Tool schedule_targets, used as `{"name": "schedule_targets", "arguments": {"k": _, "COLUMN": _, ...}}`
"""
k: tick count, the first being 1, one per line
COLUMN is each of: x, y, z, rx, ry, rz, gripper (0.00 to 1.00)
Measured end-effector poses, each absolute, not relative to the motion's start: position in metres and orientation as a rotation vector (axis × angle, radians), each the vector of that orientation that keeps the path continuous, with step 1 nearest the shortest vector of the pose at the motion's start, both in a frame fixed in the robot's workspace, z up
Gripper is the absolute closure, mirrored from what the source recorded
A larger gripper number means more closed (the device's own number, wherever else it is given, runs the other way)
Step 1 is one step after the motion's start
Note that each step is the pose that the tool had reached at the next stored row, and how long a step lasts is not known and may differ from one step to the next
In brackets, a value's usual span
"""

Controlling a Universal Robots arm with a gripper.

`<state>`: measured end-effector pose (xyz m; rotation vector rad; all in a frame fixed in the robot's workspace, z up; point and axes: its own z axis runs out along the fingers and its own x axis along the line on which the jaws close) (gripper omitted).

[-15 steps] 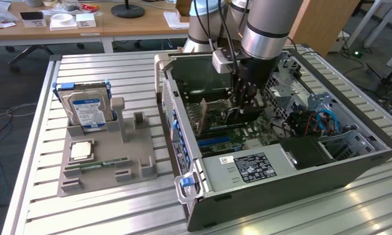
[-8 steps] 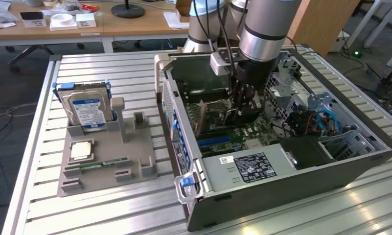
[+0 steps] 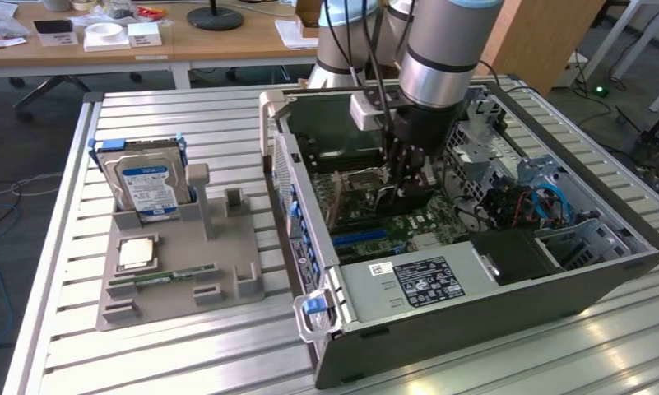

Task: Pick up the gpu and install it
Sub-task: 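Insert the gpu into the slot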

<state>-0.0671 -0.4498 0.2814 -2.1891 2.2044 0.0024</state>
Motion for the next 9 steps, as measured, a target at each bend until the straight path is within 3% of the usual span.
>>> {"name": "schedule_targets", "arguments": {"k": 9, "x": -0.0716, "y": -0.4534, "z": 0.281, "rx": -2.189, "ry": 2.204, "rz": 0.002, "gripper": 0.74}}
